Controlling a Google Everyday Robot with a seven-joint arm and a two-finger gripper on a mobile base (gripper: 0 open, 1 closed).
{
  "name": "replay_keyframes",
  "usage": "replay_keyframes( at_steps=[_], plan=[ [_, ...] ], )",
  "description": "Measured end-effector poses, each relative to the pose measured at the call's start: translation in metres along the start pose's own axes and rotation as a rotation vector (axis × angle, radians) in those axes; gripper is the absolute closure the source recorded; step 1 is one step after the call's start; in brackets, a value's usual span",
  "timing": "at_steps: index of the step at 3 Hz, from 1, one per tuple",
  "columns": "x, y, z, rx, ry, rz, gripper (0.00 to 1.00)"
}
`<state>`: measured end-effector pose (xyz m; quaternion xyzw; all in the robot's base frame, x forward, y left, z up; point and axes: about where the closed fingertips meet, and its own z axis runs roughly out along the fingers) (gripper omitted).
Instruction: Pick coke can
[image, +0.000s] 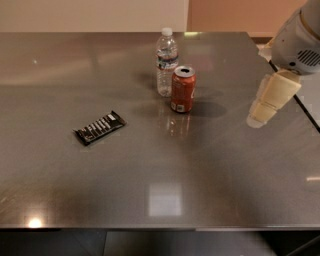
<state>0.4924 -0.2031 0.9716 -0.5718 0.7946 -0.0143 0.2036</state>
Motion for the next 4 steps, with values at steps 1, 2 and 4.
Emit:
replay_keyframes(
  at_steps=[1, 2, 4],
  plan=[
    [-0.023, -0.023, 0.027, 0.005, -0.071, 0.054, 0.0],
    [-0.044, -0.044, 0.057, -0.009, -0.151, 0.126, 0.0],
    [-0.073, -0.057, 0.101, -0.056, -0.282, 0.218, 0.0]
  ],
)
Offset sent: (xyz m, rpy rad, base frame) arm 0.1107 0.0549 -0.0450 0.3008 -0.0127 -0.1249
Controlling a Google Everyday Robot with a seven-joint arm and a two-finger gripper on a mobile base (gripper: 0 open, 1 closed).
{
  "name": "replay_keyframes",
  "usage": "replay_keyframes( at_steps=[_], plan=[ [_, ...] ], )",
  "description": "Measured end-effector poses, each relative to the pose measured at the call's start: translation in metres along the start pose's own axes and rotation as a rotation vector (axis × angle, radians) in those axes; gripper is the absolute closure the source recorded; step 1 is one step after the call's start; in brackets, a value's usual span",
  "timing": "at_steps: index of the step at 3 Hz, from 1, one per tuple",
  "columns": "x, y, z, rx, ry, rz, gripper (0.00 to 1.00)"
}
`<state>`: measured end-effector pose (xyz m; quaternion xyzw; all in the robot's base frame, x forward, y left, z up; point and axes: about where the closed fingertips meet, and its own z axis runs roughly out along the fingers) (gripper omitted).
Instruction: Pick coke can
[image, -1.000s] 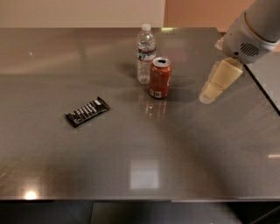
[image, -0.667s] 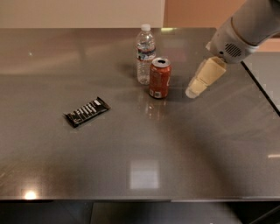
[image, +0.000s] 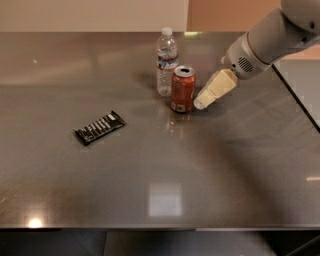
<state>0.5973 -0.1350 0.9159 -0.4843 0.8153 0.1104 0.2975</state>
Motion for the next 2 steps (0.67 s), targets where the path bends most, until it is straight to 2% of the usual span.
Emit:
replay_keyframes(
  at_steps=[2],
  plan=[
    [-0.017, -0.005, 0.037, -0.009, -0.118, 0.024, 0.0]
  ],
)
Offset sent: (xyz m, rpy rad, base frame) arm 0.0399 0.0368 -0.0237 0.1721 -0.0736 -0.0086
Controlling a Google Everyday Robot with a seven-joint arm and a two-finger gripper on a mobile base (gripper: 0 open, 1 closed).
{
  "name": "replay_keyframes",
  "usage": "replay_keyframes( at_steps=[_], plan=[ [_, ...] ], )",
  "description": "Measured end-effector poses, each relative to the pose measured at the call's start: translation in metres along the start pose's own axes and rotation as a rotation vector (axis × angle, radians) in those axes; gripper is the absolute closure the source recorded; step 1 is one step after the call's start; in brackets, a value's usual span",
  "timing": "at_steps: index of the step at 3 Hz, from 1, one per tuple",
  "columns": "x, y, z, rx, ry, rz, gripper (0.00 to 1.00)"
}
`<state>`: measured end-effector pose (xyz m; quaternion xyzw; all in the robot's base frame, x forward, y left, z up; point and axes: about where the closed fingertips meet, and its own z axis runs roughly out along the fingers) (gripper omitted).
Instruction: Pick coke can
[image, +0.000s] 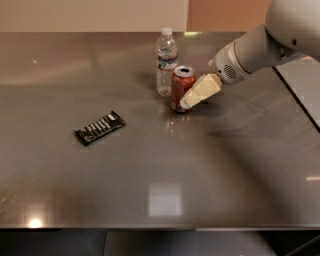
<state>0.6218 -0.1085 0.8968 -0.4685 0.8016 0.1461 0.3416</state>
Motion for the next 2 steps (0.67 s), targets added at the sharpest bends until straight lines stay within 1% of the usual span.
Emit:
replay_keyframes(
  at_steps=[1, 2],
  plan=[
    [-0.0107, 0.0001, 0.0146, -0.009, -0.033, 0.008, 0.0],
    [-0.0191, 0.0022, 0.0244, -0.033, -0.062, 0.031, 0.18]
  ],
)
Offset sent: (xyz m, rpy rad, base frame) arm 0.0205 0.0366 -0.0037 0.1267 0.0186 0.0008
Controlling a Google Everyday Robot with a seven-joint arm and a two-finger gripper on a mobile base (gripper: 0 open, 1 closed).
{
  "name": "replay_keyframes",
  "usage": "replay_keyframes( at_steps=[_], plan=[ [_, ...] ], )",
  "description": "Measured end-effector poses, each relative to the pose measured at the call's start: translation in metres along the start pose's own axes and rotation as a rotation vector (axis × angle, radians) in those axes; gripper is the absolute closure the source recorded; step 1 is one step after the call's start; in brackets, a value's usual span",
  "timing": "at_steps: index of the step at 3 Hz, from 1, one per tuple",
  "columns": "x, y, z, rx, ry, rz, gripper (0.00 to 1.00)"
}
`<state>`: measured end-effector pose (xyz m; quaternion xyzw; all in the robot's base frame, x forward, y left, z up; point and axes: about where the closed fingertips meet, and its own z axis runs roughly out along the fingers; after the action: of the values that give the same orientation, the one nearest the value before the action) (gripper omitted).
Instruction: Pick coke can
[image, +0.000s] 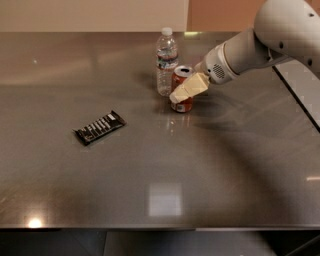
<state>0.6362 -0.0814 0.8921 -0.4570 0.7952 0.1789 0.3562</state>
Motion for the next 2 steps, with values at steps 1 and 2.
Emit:
replay_keyframes(
  at_steps=[1, 2],
  plan=[
    [-0.005, 0.0, -0.001, -0.017, -0.018, 0.022, 0.42],
    [-0.009, -0.005, -0.016, -0.03, -0.056, 0.048, 0.72]
  ],
)
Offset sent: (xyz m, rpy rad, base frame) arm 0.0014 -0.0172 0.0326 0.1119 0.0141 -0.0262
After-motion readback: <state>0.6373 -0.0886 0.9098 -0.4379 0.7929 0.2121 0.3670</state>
